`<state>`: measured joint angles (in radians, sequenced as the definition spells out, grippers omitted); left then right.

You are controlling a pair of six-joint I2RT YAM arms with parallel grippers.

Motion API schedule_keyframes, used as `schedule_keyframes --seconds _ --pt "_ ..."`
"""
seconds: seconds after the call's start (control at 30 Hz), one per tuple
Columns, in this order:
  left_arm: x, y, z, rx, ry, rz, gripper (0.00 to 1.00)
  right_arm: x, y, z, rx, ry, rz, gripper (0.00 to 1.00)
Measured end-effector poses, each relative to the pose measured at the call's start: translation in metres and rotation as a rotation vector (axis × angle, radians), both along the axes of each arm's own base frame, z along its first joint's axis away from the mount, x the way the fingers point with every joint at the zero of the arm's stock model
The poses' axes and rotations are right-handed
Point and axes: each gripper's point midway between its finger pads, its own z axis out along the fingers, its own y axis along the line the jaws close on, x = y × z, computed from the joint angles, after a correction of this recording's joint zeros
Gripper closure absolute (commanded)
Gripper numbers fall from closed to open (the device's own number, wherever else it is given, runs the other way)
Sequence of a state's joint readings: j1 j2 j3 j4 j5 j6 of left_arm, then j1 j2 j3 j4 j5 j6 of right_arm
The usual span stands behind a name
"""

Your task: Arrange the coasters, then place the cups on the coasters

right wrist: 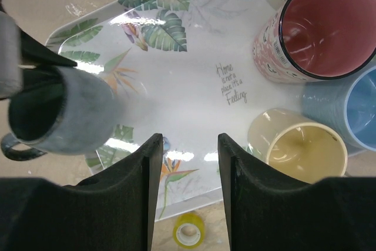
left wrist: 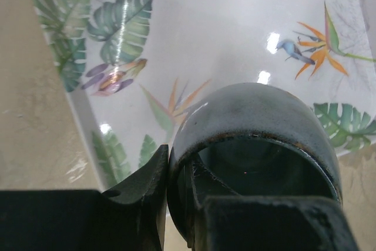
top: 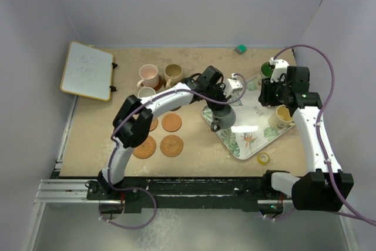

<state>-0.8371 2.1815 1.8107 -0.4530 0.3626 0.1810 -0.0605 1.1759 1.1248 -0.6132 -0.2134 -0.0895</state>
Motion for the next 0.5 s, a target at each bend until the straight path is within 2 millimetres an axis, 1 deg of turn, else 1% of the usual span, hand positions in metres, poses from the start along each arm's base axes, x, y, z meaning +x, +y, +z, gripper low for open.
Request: schedule_keyframes --seconds 0.07,0.1,0.13,0.2,0.3,0.4,0.47,0.5 --pt "0.009 0.012 0.014 -0.014 -0.038 -0.022 0.97 0.0 0.0 0.0 0.0 0.0 -0.001 0.55" --pt "0.019 0.023 0.026 -0.024 -0.074 -0.034 0.97 0.0 0.0 0.0 0.0 0.0 -0.001 0.55" --pt "0.02 0.024 0.028 -0.025 -0.077 -0.035 0.97 0.0 0.0 0.0 0.0 0.0 -0.001 0.55" --pt "0.032 0.039 0.042 -0.033 -0.12 -0.043 0.97 0.0 0.0 0.0 0.0 0.0 -0.001 0.55" --pt "0.049 0.066 0.065 -0.017 -0.202 -0.056 0.97 0.0 0.0 -0.001 0.003 0.002 0.001 0.55" --pt "0.06 0.09 0.076 0.03 -0.275 -0.069 0.97 0.0 0.001 0.0 0.007 0.001 0.004 0.55" --pt "0.061 0.103 0.075 0.078 -0.305 -0.087 0.97 0.0 0.001 -0.001 0.009 0.002 0.006 0.55" --pt "0.061 0.107 0.074 0.096 -0.314 -0.096 0.97 0.0 0.001 -0.001 0.01 0.002 0.006 0.55"
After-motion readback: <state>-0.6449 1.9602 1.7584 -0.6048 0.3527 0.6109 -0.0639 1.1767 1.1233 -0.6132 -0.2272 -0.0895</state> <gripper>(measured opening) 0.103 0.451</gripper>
